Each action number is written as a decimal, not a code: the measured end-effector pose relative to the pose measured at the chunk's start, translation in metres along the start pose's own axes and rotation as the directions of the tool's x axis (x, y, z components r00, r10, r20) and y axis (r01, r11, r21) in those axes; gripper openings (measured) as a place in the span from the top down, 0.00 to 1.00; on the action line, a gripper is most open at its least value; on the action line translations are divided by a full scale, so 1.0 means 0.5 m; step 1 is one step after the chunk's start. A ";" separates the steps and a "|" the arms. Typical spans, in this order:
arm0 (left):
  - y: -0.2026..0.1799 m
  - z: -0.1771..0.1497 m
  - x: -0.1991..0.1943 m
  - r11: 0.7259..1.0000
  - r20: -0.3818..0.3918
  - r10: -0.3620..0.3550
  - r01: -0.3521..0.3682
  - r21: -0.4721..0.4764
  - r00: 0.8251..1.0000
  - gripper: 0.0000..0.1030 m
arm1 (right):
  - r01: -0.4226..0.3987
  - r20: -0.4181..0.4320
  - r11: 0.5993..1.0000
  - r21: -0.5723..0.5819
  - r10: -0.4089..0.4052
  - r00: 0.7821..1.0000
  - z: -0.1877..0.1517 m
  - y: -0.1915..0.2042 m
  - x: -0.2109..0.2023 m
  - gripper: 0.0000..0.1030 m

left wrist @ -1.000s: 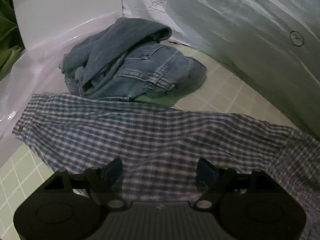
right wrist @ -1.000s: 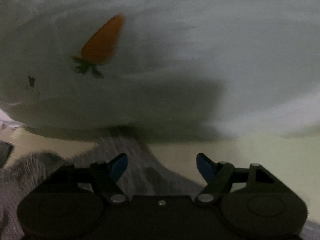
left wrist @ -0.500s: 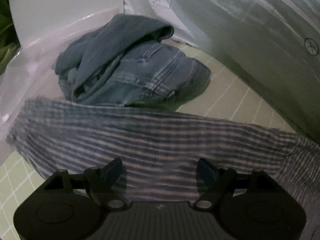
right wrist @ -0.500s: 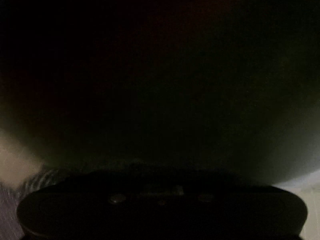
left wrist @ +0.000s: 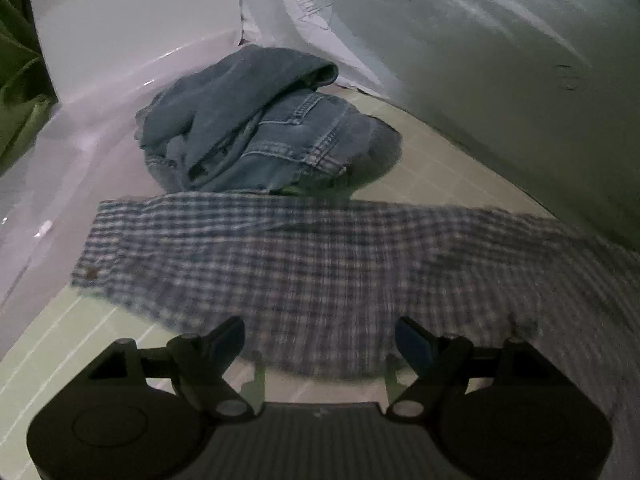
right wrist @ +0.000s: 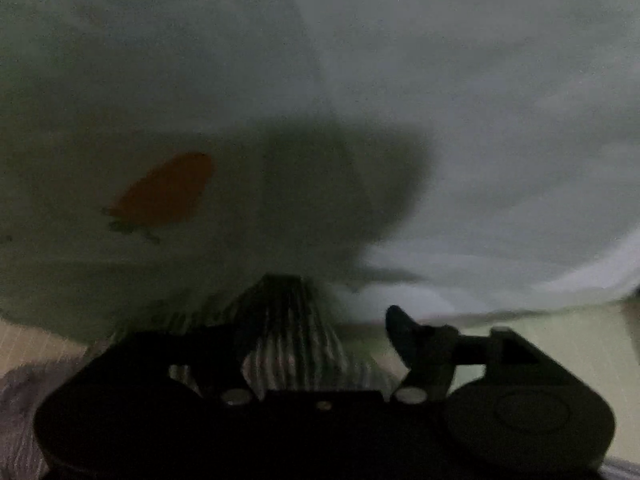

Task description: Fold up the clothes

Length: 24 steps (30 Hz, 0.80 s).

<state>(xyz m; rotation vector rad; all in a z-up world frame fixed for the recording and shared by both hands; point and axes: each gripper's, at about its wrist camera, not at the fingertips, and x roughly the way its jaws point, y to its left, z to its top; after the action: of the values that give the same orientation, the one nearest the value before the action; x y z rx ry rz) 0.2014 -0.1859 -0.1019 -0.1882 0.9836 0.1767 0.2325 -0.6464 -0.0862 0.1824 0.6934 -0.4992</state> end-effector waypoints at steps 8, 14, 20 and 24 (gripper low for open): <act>0.068 -0.092 -0.138 0.988 -0.017 -0.078 0.080 0.135 0.997 0.19 | 0.020 -0.044 0.999 0.032 -0.019 0.999 -0.134 -0.029 -0.241 0.17; 0.122 -0.154 -0.183 0.968 -0.071 -0.085 0.099 0.229 0.994 0.19 | 0.071 -0.120 0.996 0.062 -0.063 0.991 -0.282 -0.090 -0.398 0.13; 0.169 -0.195 -0.164 0.955 -0.108 -0.093 0.119 0.270 0.990 0.18 | 0.165 -0.211 0.981 0.105 -0.140 0.967 -0.473 -0.146 -0.485 0.12; 0.190 -0.227 -0.133 0.939 -0.146 -0.097 0.139 0.315 0.985 0.18 | 0.258 -0.283 0.956 0.140 -0.211 0.936 -0.590 -0.180 -0.528 0.12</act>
<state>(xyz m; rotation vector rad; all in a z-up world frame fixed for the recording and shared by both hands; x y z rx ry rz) 0.0516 -0.1248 -0.1149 0.0445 1.1120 -0.1101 -0.1528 -0.5295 -0.1380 0.3389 0.9401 -0.7768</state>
